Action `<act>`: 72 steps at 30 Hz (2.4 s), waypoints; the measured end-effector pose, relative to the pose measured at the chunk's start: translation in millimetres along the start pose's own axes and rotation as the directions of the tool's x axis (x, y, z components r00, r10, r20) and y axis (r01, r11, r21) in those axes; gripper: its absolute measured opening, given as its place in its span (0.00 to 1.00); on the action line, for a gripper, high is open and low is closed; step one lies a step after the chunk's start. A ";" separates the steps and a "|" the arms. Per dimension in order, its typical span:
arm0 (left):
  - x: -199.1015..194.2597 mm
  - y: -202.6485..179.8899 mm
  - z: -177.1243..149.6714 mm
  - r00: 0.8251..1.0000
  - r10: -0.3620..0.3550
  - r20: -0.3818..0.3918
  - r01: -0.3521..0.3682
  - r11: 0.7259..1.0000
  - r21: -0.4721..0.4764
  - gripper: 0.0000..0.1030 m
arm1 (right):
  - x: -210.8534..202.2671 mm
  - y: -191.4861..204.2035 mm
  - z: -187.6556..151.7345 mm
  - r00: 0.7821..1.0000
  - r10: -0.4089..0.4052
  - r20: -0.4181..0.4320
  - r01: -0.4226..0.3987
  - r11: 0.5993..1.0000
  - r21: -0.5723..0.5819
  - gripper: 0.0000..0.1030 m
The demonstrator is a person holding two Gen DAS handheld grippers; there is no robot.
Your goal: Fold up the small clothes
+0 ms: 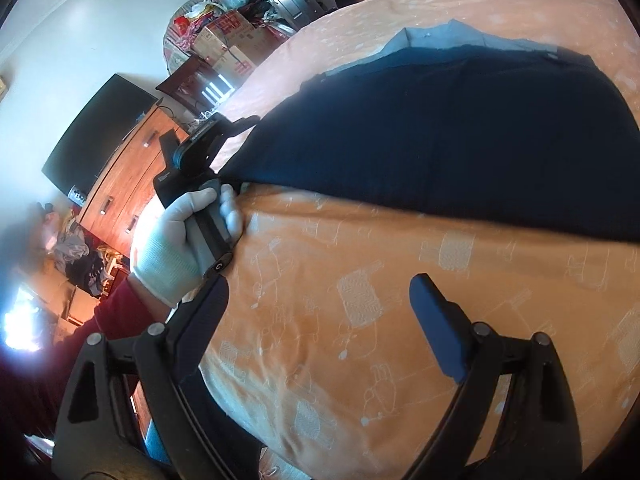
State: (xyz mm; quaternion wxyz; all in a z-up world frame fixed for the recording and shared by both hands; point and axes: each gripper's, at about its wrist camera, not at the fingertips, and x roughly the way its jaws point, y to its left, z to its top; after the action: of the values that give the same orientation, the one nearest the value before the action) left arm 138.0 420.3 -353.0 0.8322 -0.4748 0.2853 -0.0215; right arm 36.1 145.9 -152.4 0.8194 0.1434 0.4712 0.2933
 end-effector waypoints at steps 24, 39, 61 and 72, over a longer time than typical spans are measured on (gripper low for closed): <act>28.7 -194.7 -89.6 0.996 0.052 -0.074 0.025 0.633 0.774 0.07 | 130.2 -41.6 246.7 0.967 0.252 -0.027 -0.250 0.965 0.077 0.90; 64.6 -294.3 -220.2 0.911 0.054 -0.408 0.338 0.469 0.816 0.10 | -2.0 -217.6 194.1 0.954 0.236 0.186 -0.285 0.906 0.313 0.10; 51.3 -300.3 -299.7 0.821 0.146 -0.552 0.468 0.382 0.797 0.44 | -56.6 -324.3 112.8 0.948 0.295 0.118 -0.314 0.809 0.498 0.62; -49.7 -200.1 -208.6 0.949 0.188 -0.253 0.148 0.444 0.884 0.53 | -115.6 -252.8 40.3 0.966 0.236 0.105 -0.258 0.861 0.439 0.70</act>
State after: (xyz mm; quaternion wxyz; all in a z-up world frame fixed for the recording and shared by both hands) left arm 40.2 163.5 -250.4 0.8998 0.0493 0.3649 -0.2340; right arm 113.6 -122.5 -181.4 0.7306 0.3948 0.4842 0.2754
